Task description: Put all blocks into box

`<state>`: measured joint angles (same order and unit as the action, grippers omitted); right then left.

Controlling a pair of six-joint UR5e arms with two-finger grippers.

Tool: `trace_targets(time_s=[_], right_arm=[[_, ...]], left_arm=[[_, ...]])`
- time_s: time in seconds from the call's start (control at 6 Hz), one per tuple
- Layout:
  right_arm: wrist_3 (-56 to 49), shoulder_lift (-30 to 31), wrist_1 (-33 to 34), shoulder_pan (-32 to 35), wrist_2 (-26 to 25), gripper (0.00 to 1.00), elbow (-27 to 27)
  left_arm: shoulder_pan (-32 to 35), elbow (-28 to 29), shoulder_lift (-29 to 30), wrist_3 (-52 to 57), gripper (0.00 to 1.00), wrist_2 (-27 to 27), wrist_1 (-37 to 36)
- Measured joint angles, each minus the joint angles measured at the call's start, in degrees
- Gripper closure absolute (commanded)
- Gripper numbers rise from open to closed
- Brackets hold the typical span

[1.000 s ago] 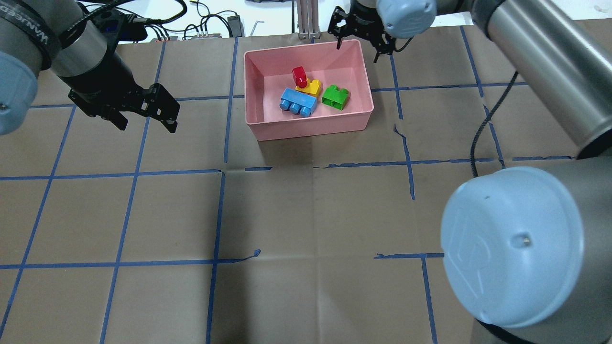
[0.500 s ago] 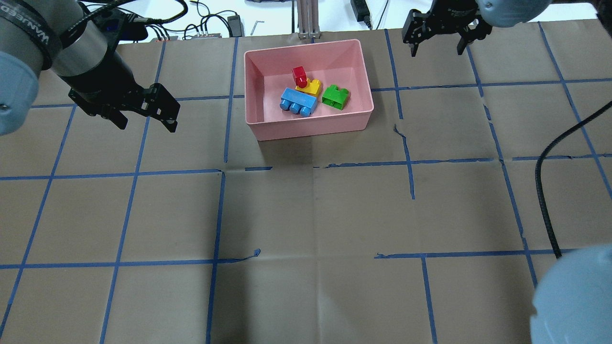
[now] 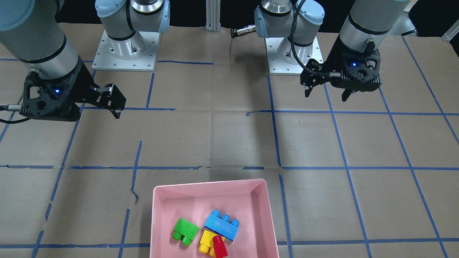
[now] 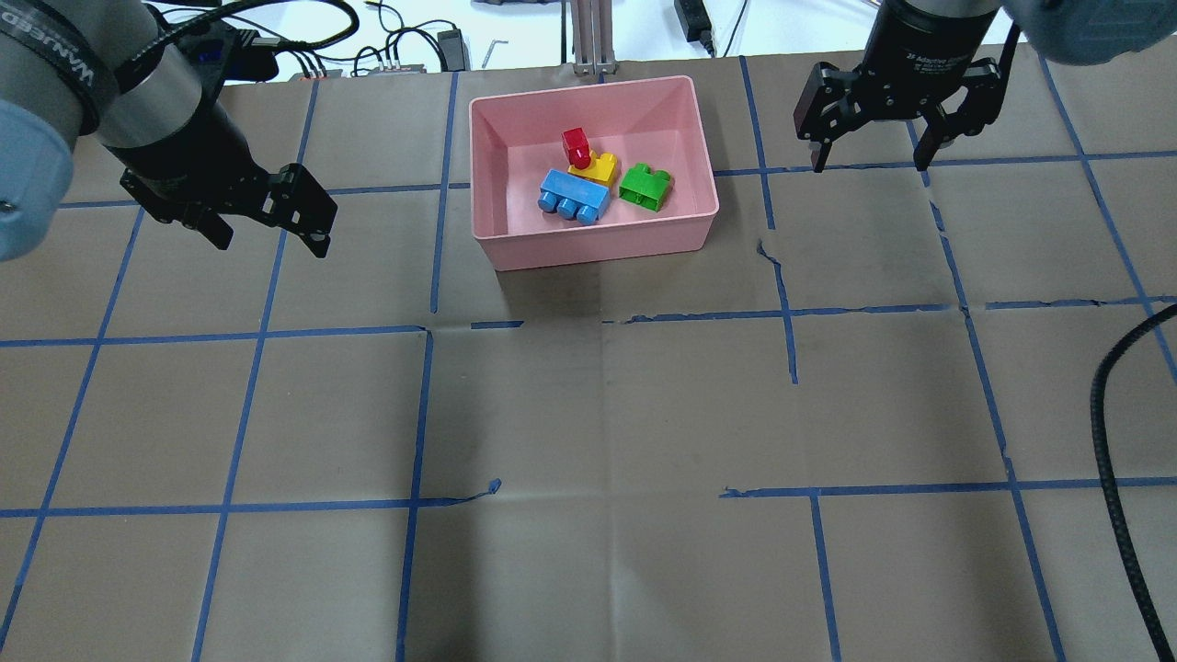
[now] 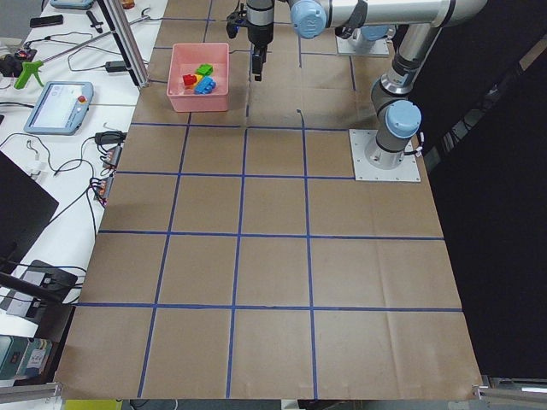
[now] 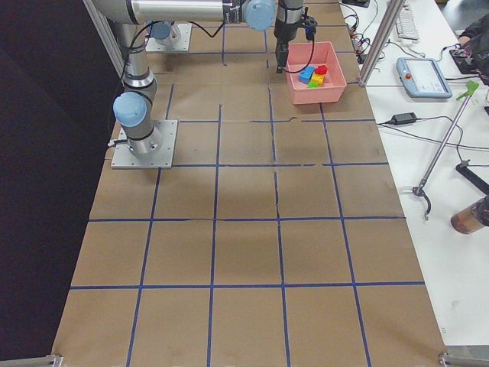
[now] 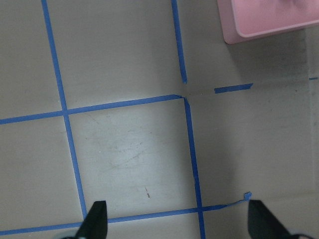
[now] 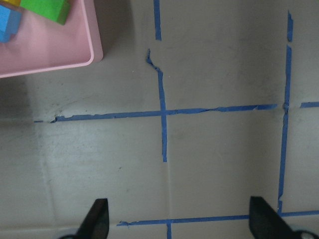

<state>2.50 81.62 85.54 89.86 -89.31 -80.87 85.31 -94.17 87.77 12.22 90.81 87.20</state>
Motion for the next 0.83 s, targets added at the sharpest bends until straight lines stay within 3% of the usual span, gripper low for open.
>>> trace_targets(time_s=[0.83], right_arm=[[0.66,0.95,-1.23,1.58,0.84,0.0,-0.6]], left_arm=[[-0.05,-0.13,-0.14,0.0,0.0,0.07,-0.01]])
